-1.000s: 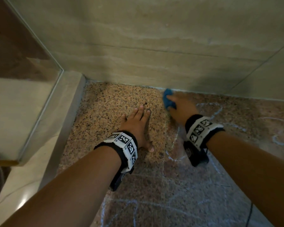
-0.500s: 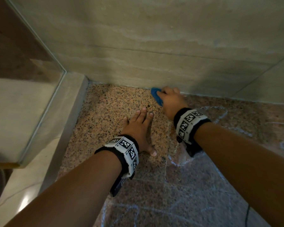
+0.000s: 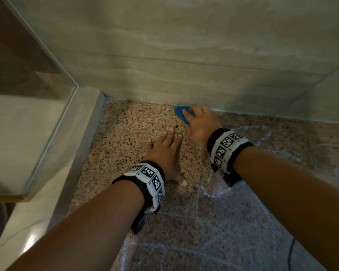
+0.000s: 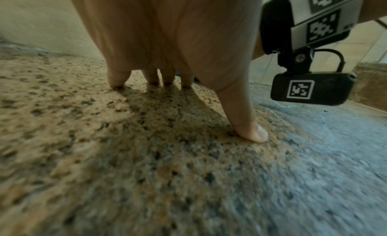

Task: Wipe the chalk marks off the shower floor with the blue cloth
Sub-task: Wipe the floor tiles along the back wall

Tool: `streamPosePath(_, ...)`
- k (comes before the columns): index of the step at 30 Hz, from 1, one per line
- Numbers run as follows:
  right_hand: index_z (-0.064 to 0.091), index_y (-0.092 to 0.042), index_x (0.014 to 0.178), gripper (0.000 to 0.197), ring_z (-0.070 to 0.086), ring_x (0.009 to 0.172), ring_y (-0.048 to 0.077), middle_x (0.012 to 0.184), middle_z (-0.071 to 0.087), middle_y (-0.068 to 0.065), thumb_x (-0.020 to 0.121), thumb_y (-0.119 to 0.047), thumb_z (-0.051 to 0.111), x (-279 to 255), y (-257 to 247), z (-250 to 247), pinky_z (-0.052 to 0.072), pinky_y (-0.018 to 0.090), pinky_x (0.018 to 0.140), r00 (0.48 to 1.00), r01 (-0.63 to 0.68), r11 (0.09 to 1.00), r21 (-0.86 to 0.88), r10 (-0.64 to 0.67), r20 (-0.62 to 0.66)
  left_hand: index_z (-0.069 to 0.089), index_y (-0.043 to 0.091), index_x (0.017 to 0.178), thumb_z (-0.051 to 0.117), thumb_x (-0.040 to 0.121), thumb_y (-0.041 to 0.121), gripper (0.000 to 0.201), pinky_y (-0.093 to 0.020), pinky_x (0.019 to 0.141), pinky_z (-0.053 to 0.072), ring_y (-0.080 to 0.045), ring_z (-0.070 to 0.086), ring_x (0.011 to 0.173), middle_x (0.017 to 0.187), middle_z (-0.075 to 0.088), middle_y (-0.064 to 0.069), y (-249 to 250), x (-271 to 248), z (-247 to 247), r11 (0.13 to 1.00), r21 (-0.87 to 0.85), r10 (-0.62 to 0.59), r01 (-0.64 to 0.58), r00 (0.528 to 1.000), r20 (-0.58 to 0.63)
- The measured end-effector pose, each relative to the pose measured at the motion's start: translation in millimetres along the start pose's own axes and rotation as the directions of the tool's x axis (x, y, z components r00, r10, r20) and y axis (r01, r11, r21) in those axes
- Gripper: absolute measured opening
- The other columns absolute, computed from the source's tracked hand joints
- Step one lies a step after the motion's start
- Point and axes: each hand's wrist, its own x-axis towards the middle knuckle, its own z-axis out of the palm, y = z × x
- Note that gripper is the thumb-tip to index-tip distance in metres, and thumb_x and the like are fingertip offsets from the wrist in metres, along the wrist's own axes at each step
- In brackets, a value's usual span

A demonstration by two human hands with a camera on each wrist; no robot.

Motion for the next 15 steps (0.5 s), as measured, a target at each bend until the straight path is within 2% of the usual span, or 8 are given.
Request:
streamPosePath(2,0.027,-0.013,0.146,0.055,0.028,0.124,0.036,0.144,0.027,0.013,0.095,-0.028,0.042,2,7,0,0.029,0.043,0.104,1.000,0.004,0.998,-0.055,-0.006,-0.030,-0.017,0.025,0.152,0.078,0.064,0.062,0.135,-0.054,0.117,-0.003,-0.020,-0.019,0.147,0.158,-0.027,0.001,0,0,0,1.000,0.008,-0.003,0.003,1.000,0.001)
streamPosePath(5,0.046,-0.012,0.136,0.050,0.042,0.113,0.041,0.131,0.042,0.021,0.087,-0.012,0.059,-5,24,-3,0.042,0.044,0.090,0.990,0.004,0.992,-0.127,-0.022,-0.140,-0.017,0.025,0.152,0.078,0.064,0.063,0.135,-0.053,0.117,-0.002,-0.020,-0.019,0.147,0.158,-0.026,0.001,0,0,0,1.000,0.010,-0.002,0.002,1.000,-0.003)
streamPosePath(9,0.030,-0.018,0.144,0.051,0.025,0.130,0.040,0.144,0.021,0.018,0.095,-0.013,0.044,-26,59,-1,0.033,0.046,0.104,0.984,-0.175,0.977,-0.119,0.177,0.011,-0.016,0.025,0.152,0.078,0.063,0.064,0.135,-0.053,0.118,-0.001,-0.021,-0.018,0.147,0.158,-0.026,0.001,-1,0,2,1.000,0.004,-0.001,0.001,1.000,-0.013)
streamPosePath(12,0.028,-0.020,0.145,0.053,0.025,0.130,0.041,0.142,0.024,0.020,0.095,-0.014,0.044,-43,81,1,0.035,0.049,0.104,0.953,-0.299,0.945,-0.131,0.303,0.006,-0.016,0.025,0.152,0.078,0.063,0.064,0.135,-0.053,0.118,-0.001,-0.022,-0.018,0.147,0.158,-0.025,0.001,-1,1,1,1.000,0.004,0.001,-0.001,1.000,-0.012)
streamPosePath(15,0.033,-0.018,0.142,0.049,0.027,0.127,0.041,0.138,0.028,0.018,0.094,-0.014,0.045,-46,85,1,0.038,0.049,0.102,0.913,-0.401,0.911,-0.096,0.406,0.032,-0.016,0.026,0.152,0.078,0.063,0.064,0.135,-0.053,0.118,-0.001,-0.022,-0.018,0.147,0.158,-0.026,0.001,-2,2,1,1.000,0.005,0.001,-0.001,1.000,-0.008)
